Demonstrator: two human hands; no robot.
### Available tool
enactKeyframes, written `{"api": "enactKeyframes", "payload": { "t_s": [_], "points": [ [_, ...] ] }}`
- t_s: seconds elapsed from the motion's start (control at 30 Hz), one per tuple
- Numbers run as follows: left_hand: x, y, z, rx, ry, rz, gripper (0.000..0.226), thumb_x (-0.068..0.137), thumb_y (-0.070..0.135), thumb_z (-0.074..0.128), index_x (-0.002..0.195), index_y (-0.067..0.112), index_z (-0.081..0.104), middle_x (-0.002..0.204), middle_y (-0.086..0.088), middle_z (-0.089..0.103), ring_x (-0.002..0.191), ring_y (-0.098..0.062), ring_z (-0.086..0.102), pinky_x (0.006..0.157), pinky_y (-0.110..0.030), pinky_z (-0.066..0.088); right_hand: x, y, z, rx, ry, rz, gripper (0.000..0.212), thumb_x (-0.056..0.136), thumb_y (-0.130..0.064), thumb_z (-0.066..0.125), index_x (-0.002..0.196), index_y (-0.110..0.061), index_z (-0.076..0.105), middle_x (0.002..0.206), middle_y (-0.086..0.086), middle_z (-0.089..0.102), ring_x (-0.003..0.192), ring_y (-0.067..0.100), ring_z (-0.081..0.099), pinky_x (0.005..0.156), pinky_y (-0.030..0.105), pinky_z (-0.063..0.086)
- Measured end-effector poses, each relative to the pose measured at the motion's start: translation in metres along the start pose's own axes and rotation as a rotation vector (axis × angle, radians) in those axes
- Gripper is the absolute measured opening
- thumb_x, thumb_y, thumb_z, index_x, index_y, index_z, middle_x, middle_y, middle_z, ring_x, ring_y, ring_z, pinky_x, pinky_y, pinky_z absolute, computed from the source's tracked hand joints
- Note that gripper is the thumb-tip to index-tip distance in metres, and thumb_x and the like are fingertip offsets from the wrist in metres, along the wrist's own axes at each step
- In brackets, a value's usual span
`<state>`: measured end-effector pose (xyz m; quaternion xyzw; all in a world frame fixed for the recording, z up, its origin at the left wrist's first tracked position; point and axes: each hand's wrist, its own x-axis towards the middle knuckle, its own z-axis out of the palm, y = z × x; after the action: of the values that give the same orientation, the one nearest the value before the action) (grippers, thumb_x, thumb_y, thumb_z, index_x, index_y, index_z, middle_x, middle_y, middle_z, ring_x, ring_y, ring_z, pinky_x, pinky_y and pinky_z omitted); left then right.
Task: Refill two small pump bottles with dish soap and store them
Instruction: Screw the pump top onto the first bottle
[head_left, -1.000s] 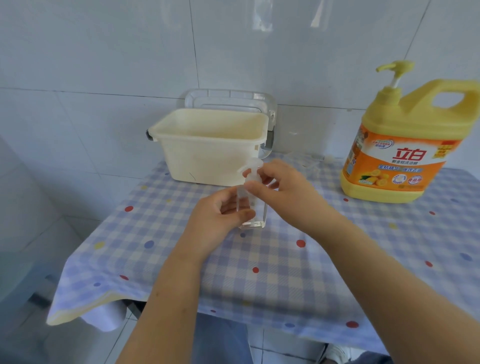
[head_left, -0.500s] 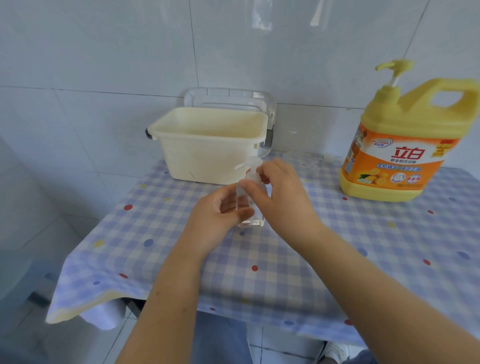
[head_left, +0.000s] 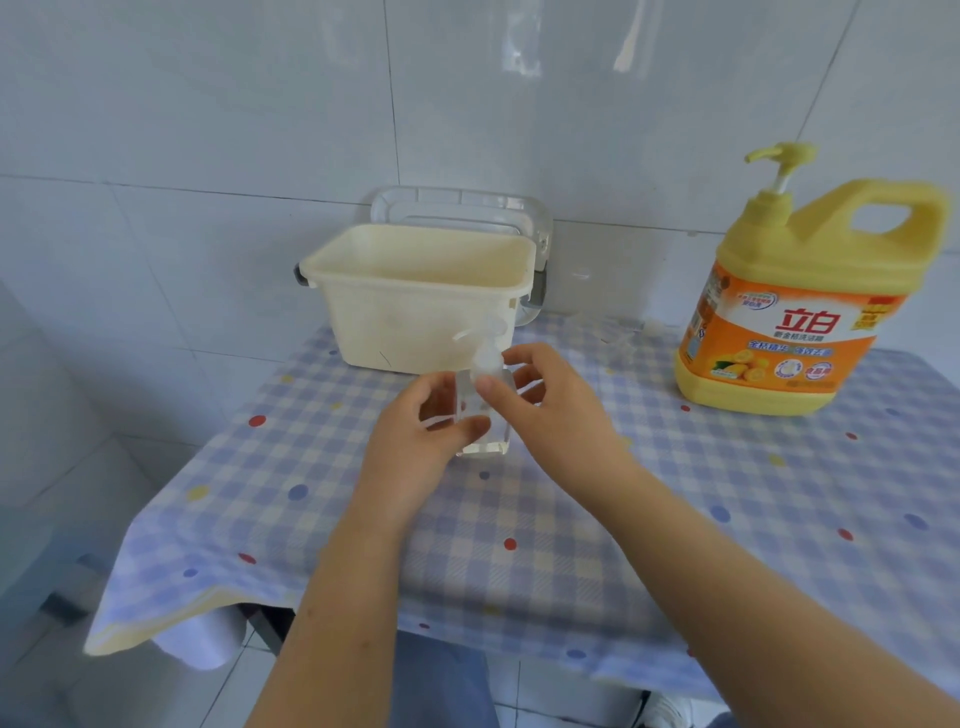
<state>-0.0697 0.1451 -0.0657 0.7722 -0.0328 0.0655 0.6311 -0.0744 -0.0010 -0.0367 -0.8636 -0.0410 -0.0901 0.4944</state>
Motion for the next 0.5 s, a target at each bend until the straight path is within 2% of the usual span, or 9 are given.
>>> {"api": "enactKeyframes", "payload": {
  "t_s": [0.13, 0.27, 0.33, 0.43, 0.5],
  "points": [
    [0.003, 0.003, -0.013, 0.031, 0.067, -0.002, 0.042, 0.080, 0.020, 0.075, 0.119, 0.029, 0.064, 0.107, 0.013, 0.068, 0.102, -0.004, 0.063, 0.086, -0.024, 0.049, 0.007, -0.007, 0.011, 0.022, -0.040, -0.002, 0.030, 0.092, -0.048, 0.055, 0.117, -0.032, 0.055, 0.108, -0.010, 0.057, 0.086, 0.001, 0.056, 0.063, 0.016, 0.043],
    [0.010, 0.002, -0.026, 0.074, 0.111, -0.003, 0.042, 0.081, 0.020, 0.074, 0.120, 0.030, 0.064, 0.107, 0.013, 0.069, 0.101, -0.004, 0.063, 0.089, -0.031, 0.053, 0.012, -0.016, 0.021, 0.056, -0.068, -0.009, 0.028, 0.096, -0.041, 0.052, 0.121, -0.030, 0.053, 0.109, -0.010, 0.057, 0.088, -0.001, 0.056, 0.060, 0.011, 0.041],
    [0.013, 0.001, -0.030, 0.077, 0.132, -0.014, 0.042, 0.082, 0.021, 0.073, 0.122, 0.030, 0.064, 0.108, 0.013, 0.069, 0.102, -0.006, 0.063, 0.085, -0.034, 0.055, 0.015, -0.020, 0.026, 0.062, -0.078, -0.014, 0.027, 0.096, -0.039, 0.052, 0.122, -0.030, 0.052, 0.110, -0.011, 0.057, 0.088, -0.003, 0.056, 0.062, 0.011, 0.041],
    [0.016, 0.000, -0.034, 0.055, 0.138, -0.019, 0.040, 0.084, 0.017, 0.070, 0.121, 0.031, 0.065, 0.107, 0.010, 0.069, 0.102, -0.008, 0.063, 0.070, -0.024, 0.055, 0.018, -0.023, 0.032, 0.047, -0.090, -0.028, 0.028, 0.096, -0.034, 0.054, 0.123, -0.030, 0.051, 0.114, -0.010, 0.056, 0.088, -0.004, 0.054, 0.065, 0.012, 0.042],
    [0.016, 0.001, -0.035, 0.040, 0.134, -0.020, 0.039, 0.085, 0.014, 0.069, 0.119, 0.032, 0.065, 0.107, 0.010, 0.069, 0.101, -0.007, 0.063, 0.067, -0.020, 0.052, 0.019, -0.023, 0.034, 0.038, -0.096, -0.031, 0.030, 0.096, -0.032, 0.055, 0.125, -0.030, 0.050, 0.116, -0.010, 0.055, 0.088, -0.003, 0.053, 0.063, 0.011, 0.042]
  ]
}}
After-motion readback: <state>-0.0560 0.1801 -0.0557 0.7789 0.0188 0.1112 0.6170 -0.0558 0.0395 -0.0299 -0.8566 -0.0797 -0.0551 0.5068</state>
